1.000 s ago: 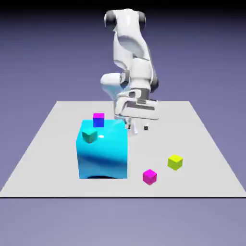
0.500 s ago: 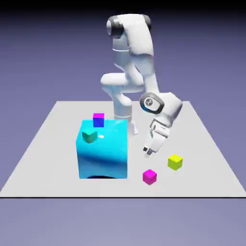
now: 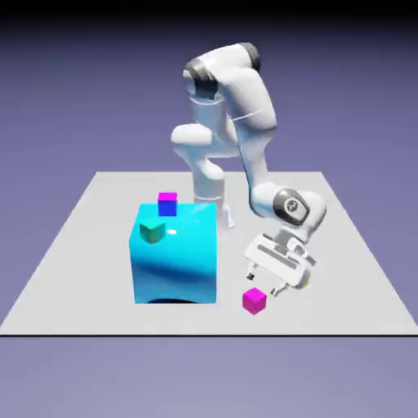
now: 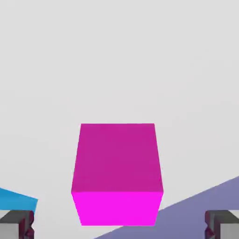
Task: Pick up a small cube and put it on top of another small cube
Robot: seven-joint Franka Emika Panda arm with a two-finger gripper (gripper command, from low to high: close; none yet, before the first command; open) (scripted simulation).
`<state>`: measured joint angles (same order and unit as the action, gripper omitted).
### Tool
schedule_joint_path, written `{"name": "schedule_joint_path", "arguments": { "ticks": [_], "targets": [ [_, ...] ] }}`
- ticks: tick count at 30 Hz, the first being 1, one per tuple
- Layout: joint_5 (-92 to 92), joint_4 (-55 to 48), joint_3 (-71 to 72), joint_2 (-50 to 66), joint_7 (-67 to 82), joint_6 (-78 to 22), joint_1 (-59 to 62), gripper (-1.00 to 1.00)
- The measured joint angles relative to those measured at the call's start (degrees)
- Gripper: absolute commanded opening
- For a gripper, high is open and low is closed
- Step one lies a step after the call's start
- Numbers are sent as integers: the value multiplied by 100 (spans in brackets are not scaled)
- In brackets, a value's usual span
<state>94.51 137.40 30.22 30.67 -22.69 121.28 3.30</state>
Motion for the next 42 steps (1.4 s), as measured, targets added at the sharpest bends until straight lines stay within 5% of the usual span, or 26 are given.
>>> {"name": "schedule_joint_path", "arguments": {
  "ticks": [1,9,42],
  "targets": [
    [160,-73,-91,156,-69,-4,1,-100],
    [-1146,293,376,-733,500,-131,-192,-100],
    [-7699,-2181,-6477,-1355,-1584,-2483,-4653,-100]
  ]
}}
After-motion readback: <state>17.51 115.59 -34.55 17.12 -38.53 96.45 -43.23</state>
